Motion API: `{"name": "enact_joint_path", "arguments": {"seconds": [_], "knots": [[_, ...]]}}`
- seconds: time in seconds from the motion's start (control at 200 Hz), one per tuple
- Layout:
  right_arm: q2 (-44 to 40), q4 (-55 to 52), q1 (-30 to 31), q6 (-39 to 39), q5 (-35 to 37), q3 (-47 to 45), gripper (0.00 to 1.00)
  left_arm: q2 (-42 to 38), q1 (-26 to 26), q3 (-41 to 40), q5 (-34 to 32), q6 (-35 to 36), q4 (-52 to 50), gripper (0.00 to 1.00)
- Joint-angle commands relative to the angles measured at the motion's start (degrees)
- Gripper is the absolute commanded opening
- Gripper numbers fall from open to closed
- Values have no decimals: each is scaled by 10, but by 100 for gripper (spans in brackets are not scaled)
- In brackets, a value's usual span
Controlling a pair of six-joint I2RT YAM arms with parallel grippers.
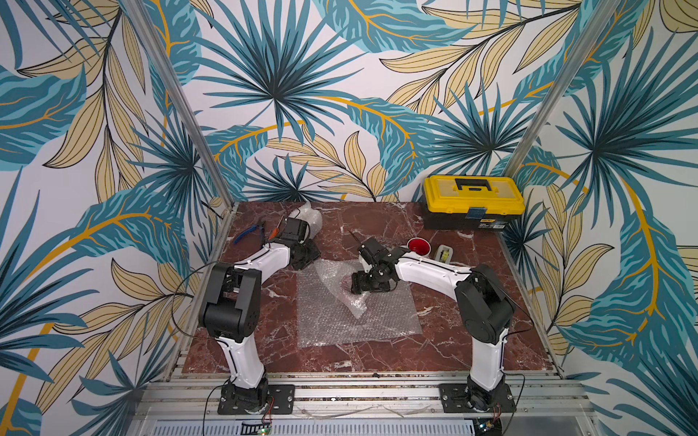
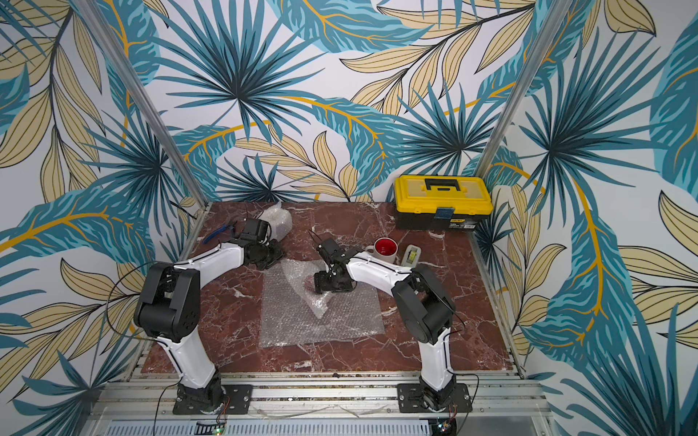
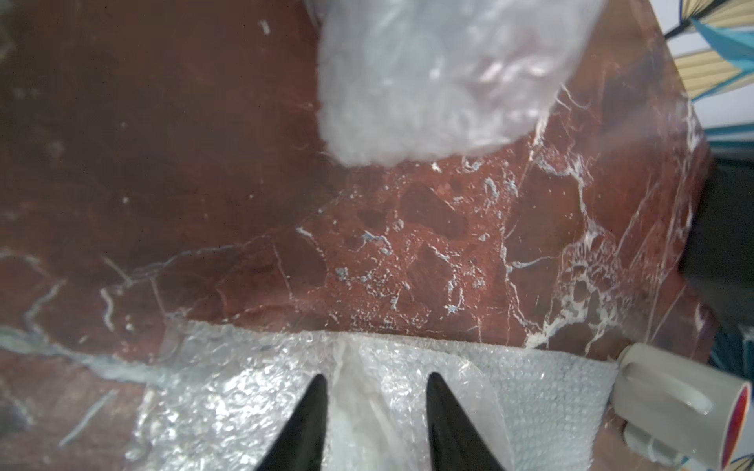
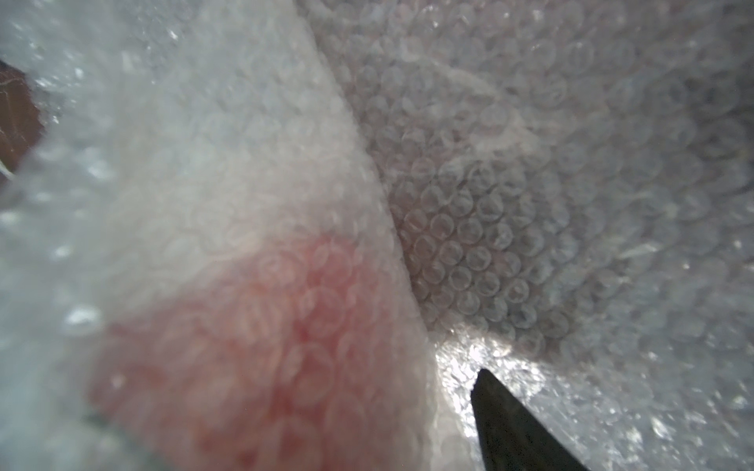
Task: Wrap mugs in bubble wrap
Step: Wrap the mug in bubble wrap.
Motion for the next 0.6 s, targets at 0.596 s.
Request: {"name": "enact_joint_path", "arguments": {"seconds": [0.596], "knots": [[39,-68,1,-6,35,-2,78,-162,6,-80,116,26,95,0]]}}
